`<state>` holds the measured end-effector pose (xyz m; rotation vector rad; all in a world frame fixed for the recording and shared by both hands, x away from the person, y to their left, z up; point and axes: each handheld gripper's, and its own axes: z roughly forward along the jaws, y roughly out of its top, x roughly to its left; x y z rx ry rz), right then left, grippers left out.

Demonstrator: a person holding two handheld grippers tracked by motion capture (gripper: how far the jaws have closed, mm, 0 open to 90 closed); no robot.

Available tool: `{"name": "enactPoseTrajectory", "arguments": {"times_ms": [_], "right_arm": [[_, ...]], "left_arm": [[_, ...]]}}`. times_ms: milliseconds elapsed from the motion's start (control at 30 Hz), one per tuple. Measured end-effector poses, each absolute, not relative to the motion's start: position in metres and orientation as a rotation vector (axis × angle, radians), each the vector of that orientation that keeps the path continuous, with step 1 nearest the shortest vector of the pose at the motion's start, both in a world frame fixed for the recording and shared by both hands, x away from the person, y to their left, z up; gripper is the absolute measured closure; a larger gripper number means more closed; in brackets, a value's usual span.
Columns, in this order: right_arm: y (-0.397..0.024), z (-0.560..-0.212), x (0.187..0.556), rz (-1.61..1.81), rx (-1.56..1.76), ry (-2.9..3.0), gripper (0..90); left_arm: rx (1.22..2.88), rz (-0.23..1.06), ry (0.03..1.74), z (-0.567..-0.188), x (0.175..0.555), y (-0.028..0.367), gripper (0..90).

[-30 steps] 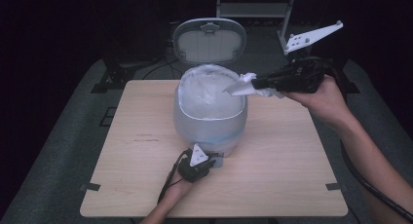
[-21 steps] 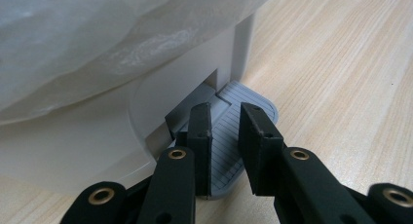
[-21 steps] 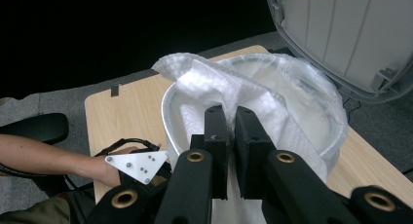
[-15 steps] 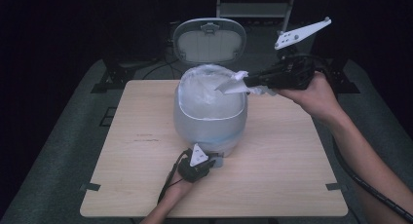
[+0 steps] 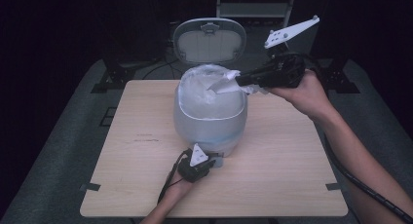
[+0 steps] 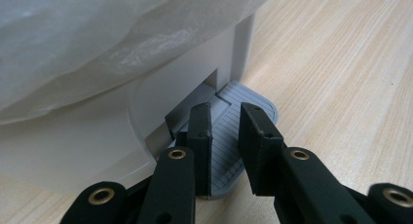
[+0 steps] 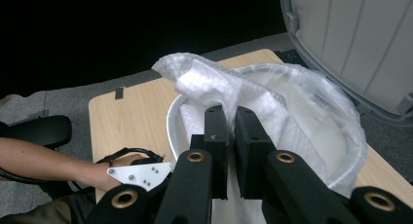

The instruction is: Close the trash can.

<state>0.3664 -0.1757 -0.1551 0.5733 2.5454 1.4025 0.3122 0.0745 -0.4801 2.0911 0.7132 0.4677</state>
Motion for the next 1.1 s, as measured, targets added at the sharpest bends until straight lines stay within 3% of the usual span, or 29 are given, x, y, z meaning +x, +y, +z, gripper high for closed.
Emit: {"name": "enactPoseTrajectory", "arguments": {"times_ms": [1100], "right_arm": [[-0.131,-0.159,0.384,1.407,0.510,2.608,84.2]], "left_arm": [[2.094,0.464,0.715,-0.480,0.312,0.075,75.2]]}}
